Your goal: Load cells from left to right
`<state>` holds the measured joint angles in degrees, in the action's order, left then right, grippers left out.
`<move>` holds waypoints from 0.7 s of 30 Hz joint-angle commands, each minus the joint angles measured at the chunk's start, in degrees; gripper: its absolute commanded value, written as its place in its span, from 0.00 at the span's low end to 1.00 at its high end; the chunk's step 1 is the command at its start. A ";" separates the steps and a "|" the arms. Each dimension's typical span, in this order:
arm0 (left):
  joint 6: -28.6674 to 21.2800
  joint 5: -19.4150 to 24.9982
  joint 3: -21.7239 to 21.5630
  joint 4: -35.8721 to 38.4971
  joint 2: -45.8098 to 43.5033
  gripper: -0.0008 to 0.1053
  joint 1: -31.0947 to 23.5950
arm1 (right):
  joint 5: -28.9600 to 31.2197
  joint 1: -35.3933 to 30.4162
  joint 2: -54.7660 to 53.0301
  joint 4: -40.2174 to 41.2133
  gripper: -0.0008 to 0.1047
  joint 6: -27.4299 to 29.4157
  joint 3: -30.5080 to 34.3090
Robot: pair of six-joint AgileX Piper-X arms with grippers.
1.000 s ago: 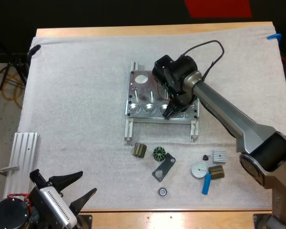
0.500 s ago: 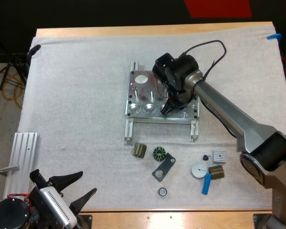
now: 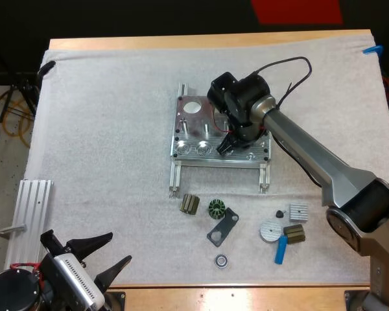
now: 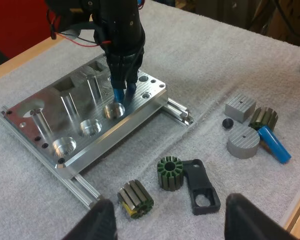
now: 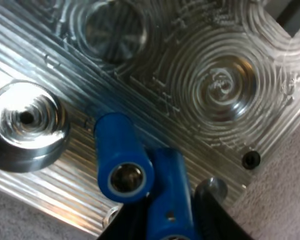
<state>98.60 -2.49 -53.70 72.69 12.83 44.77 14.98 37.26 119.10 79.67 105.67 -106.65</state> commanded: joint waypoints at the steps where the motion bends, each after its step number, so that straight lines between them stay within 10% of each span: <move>1: 0.58 -0.28 -0.02 -0.98 -0.39 0.46 -0.01 | 3.30 -1.06 0.33 0.40 0.01 -1.89 -0.41; 21: 0.58 -0.28 -0.02 -0.98 -0.39 0.46 -0.01 | 0.14 -3.34 0.33 3.56 0.01 -8.65 -0.41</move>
<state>98.60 -2.49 -53.70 72.69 12.83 44.77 11.05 35.16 119.10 80.72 97.58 -106.90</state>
